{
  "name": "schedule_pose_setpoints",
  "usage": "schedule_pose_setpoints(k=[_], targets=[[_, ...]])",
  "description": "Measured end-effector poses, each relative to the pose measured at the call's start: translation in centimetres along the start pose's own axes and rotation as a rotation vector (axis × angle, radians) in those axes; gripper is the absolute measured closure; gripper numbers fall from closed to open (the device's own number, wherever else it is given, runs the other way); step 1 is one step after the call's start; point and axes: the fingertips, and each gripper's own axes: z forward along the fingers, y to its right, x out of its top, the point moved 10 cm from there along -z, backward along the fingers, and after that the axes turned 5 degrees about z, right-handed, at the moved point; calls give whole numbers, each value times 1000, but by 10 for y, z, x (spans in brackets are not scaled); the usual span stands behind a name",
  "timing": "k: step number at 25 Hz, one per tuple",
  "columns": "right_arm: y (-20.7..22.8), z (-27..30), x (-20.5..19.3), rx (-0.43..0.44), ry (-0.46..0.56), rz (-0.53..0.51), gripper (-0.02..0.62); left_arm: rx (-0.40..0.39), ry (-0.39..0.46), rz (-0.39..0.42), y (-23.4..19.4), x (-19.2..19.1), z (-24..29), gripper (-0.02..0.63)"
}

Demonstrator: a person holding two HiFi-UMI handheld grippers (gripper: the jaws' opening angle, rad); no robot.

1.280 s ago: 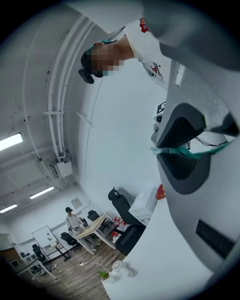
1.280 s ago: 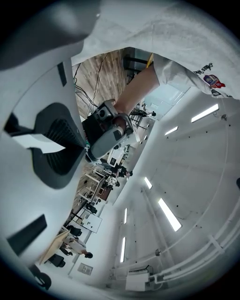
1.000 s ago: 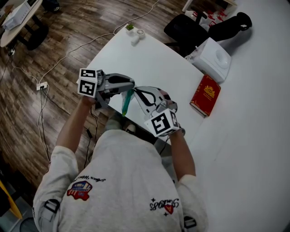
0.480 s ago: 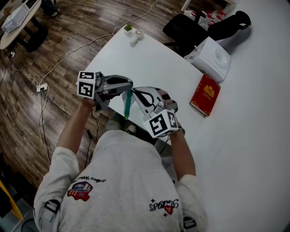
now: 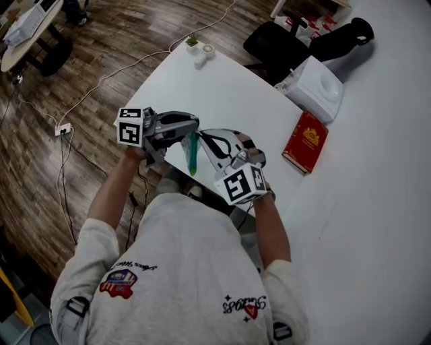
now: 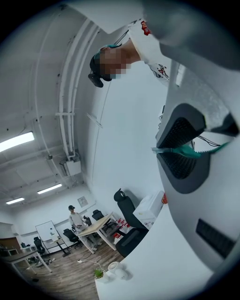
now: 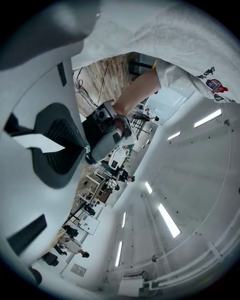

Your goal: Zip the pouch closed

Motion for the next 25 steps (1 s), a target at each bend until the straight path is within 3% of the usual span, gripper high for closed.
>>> schedule_pose_setpoints(k=[20, 25], targets=[[-4, -5, -5, -3, -22, 32, 592, 30, -24, 9, 1, -7, 5, 578], [-8, -13, -14, 14, -15, 35, 592, 71, 70, -11, -10, -1, -6, 584]])
